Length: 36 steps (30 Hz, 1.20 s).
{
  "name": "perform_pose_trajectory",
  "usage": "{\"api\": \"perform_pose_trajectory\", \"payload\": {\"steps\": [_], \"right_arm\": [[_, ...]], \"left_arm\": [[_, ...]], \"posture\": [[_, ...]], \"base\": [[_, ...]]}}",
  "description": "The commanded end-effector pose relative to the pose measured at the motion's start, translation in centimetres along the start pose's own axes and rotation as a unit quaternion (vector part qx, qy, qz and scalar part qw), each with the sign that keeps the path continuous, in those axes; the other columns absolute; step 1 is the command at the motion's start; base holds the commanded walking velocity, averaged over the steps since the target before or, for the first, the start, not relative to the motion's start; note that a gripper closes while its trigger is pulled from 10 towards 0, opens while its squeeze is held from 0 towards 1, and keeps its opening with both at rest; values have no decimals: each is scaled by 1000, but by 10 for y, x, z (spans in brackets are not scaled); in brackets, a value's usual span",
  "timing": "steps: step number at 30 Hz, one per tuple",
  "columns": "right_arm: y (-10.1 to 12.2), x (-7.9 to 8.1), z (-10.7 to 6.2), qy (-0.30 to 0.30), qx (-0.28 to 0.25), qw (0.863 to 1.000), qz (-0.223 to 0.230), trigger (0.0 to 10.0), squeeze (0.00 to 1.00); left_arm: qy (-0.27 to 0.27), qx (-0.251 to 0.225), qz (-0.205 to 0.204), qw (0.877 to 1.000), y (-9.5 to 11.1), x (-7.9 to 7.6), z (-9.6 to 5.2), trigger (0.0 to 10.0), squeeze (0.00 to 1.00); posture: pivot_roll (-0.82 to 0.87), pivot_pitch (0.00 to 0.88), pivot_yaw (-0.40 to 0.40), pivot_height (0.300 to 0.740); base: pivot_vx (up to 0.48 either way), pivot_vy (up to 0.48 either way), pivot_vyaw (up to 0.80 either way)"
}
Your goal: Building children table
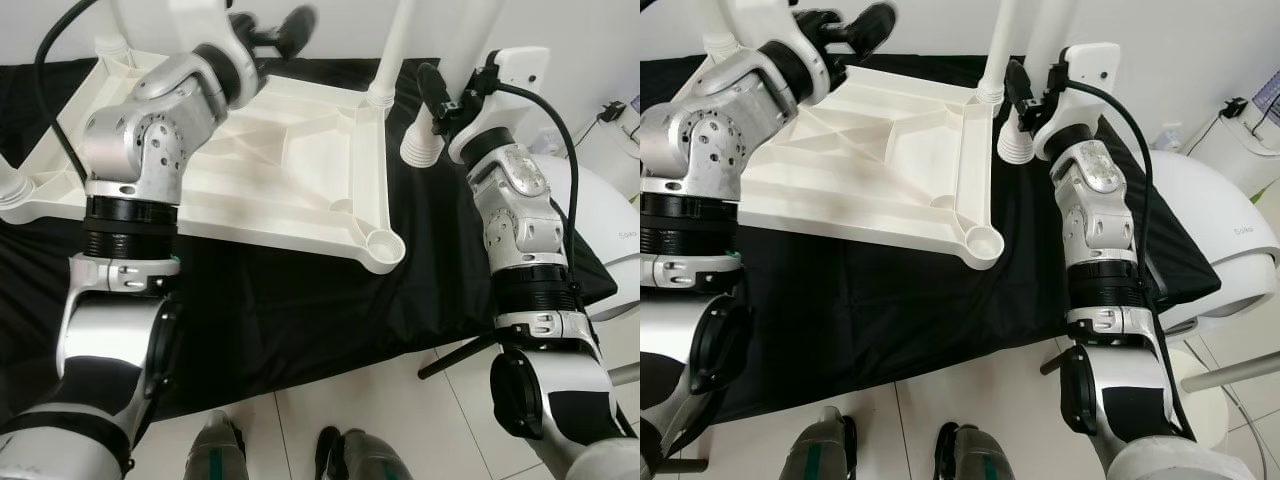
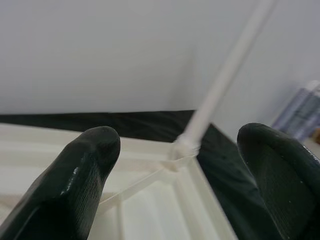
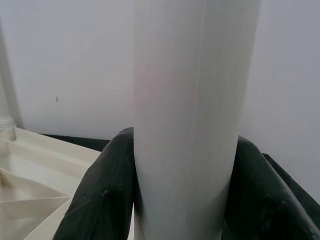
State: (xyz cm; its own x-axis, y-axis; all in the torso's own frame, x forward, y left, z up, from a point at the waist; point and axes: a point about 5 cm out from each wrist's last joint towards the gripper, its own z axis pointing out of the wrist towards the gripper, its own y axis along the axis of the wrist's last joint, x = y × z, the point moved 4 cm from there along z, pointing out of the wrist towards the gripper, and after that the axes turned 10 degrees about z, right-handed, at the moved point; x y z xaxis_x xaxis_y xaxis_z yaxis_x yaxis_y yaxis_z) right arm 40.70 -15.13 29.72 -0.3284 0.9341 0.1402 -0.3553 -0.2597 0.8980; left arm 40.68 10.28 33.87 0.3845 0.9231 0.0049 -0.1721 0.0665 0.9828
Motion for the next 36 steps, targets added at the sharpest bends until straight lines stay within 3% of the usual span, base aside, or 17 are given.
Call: {"api": "perform_pose_trajectory", "payload": {"steps": [1, 6, 11, 13, 14, 18, 20, 23, 24, 25, 29, 33, 36], "right_arm": [[3, -3, -2, -10, -13, 1000, 3, 10000, 0], [-6, -1, -9, -26, -5, 1000, 10, 10000, 0], [-11, -1, -12, -37, 1, 999, 14, 10000, 0], [-13, -2, -15, -46, 2, 999, 18, 10000, 0], [-14, -3, -18, -54, -3, 998, 10, 10000, 0], [-15, -1, -26, -50, -10, 999, 7, 10000, 0], [-15, 4, -32, -35, -16, 999, 19, 10000, 0], [-14, 6, -35, -34, -20, 999, 25, 10000, 0], [-14, 7, -38, -34, -23, 998, 38, 10000, 0], [-14, 7, -38, -34, -23, 998, 38, 10000, 0], [-7, 15, -47, -22, -44, 997, 60, 10000, 0], [-3, 20, -48, -14, -50, 996, 70, 10000, 0], [-4, 27, -46, 2, -44, 996, 74, 10000, 0]], "left_arm": [[24, 24, 6, 999, -12, 4, 0, 10000, 0], [94, 49, 35, 994, -27, 23, -6, 10000, 0], [114, 59, 34, 991, -34, 29, -9, 10000, 0], [124, 59, 57, 989, -36, 29, -12, 10000, 0], [139, 63, 91, 984, -39, 31, -15, 10000, 0], [176, 61, 110, 976, -42, 35, -25, 10000, 0], [214, 67, 135, 965, -45, 39, -35, 10000, 0], [224, 60, 140, 963, -45, 40, -38, 10000, 0], [226, 30, 156, 961, -40, 37, -44, 10000, 0], [226, 30, 156, 961, -40, 37, -44, 10000, 0], [226, -7, 135, 965, -36, 33, -62, 10000, 0], [234, 3, 125, 964, -40, 32, -68, 10000, 0], [229, 10, 146, 962, -47, 29, -72, 10000, 0]], "posture": [[68, 95, -86, 740], [68, 86, -83, 740], [69, 85, -83, 740], [69, 81, -79, 740], [67, 78, -75, 740], [60, 78, -69, 740], [59, 78, -70, 740], [60, 82, -71, 740], [59, 84, -71, 740], [59, 84, -71, 740], [59, 87, -80, 740], [60, 93, -102, 740], [58, 105, -123, 740]], "base": [[0, 0, 0], [0, 0, 0], [0, 0, 0], [0, 0, 0], [0, 0, 0], [0, 0, 0], [0, 0, 0], [0, 0, 0], [0, 0, 0], [0, 0, 0], [0, 0, 0], [0, 0, 0], [0, 0, 0]]}}
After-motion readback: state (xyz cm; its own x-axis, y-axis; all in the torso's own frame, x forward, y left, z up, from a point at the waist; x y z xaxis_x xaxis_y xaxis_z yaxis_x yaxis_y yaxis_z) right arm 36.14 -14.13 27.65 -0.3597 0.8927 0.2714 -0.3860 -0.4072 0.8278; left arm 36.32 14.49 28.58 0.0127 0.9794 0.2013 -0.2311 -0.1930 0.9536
